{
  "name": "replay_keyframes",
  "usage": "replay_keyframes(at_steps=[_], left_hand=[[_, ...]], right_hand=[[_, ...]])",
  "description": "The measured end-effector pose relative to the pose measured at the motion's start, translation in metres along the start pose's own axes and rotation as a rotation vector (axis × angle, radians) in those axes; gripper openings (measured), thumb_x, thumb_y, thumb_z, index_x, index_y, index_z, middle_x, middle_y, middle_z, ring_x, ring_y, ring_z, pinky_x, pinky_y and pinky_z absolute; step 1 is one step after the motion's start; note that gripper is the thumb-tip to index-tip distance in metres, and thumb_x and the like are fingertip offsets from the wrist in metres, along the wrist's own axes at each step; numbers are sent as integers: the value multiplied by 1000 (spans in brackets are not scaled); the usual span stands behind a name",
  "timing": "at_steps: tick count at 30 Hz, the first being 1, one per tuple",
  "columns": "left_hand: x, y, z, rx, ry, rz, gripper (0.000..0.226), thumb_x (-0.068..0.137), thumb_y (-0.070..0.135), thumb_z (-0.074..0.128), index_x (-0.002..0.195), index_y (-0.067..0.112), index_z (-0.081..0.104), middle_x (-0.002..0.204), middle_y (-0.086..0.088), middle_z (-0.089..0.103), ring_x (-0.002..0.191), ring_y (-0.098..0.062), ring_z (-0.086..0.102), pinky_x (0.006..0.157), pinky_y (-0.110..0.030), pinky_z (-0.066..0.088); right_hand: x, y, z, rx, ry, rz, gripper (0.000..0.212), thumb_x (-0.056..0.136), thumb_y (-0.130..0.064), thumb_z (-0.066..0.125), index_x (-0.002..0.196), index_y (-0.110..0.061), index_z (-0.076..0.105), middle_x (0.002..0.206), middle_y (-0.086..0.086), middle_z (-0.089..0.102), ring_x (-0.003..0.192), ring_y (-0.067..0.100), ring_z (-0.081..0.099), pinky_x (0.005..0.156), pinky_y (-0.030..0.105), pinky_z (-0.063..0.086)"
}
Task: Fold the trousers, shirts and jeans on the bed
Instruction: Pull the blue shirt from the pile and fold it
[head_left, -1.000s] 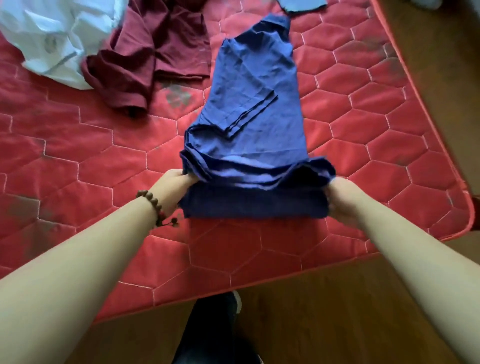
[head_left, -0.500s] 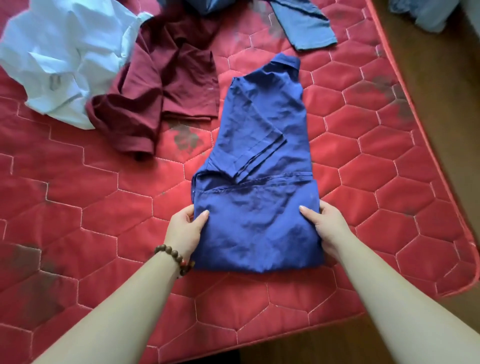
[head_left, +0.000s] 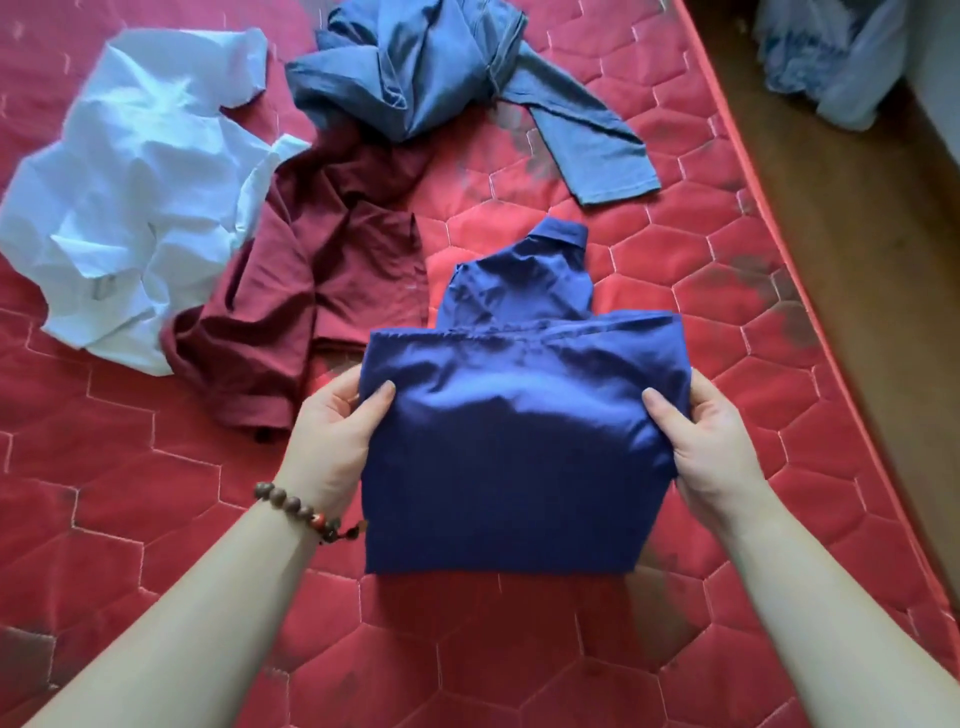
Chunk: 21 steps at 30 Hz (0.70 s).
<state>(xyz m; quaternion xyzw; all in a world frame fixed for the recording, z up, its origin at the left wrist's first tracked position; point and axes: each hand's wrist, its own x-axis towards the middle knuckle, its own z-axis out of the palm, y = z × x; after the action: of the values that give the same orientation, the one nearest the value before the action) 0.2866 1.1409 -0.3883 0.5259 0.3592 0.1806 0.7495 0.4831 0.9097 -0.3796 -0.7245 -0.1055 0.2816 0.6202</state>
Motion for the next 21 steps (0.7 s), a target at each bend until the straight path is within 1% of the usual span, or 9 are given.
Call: replay_keyframes(at_steps=[4,7,10,12,13,15,17,19,21], left_hand=[[63,29,10,-18,14,115,21,95,11,55,103,20,72,102,0,73,90,-12,66,75,-22,53],[118,26,15,53,38,87,17,93,21,58,107,20,68,105,-5,72,92,-19,67,76,-31,55],[153,-3,13,546,67,-57,22,94,26,58,109,10,66,99,-7,71,92,-21,65,81,-37,52],[157,-22,10,745,112,-124,25,94,25,58,96,2,68,80,-9,66,80,-16,56,72,-34,45],[154,-27,9,795,163,-142,25,93,27,59,88,4,68,74,-10,61,75,-16,51,68,-33,40],[145,-33,6,885,242,-176,30,92,31,60,68,13,58,63,-11,45,64,-19,39,58,-35,32],[132,-39,5,931,240,-241,45,91,35,61,55,14,42,54,-7,31,57,-22,28,51,-36,23],[115,-45,1,883,230,-361,46,89,39,63,57,8,53,52,-5,40,52,-20,32,50,-34,26],[95,-51,-6,858,158,-470,40,86,40,66,73,2,69,59,-4,54,53,-17,43,52,-30,32]], right_hand=[[64,-34,6,48,-63,-115,23,91,-10,59,102,-27,70,106,-1,72,99,14,65,86,26,53],[127,-31,11,-98,-34,-133,22,91,-10,59,109,-21,66,108,1,71,100,16,65,89,27,53],[174,6,14,-336,-78,118,36,92,-17,63,126,-14,54,115,11,67,102,22,63,93,36,49],[183,32,12,-419,-84,309,57,89,-26,66,140,-12,42,120,16,61,106,26,60,95,37,45],[183,41,10,-465,-54,336,62,88,-30,68,140,-13,41,114,14,61,107,29,59,97,41,46],[180,51,6,-533,17,341,60,84,-36,70,134,-12,47,96,6,59,102,29,60,96,49,48],[168,55,5,-582,43,367,56,81,-42,71,123,-11,52,99,5,59,100,26,60,93,50,49],[147,61,5,-590,42,402,48,79,-45,73,111,-13,55,108,8,62,102,28,62,90,50,51],[119,69,5,-603,29,434,41,78,-45,74,98,-14,55,101,9,65,97,30,65,85,51,53]])
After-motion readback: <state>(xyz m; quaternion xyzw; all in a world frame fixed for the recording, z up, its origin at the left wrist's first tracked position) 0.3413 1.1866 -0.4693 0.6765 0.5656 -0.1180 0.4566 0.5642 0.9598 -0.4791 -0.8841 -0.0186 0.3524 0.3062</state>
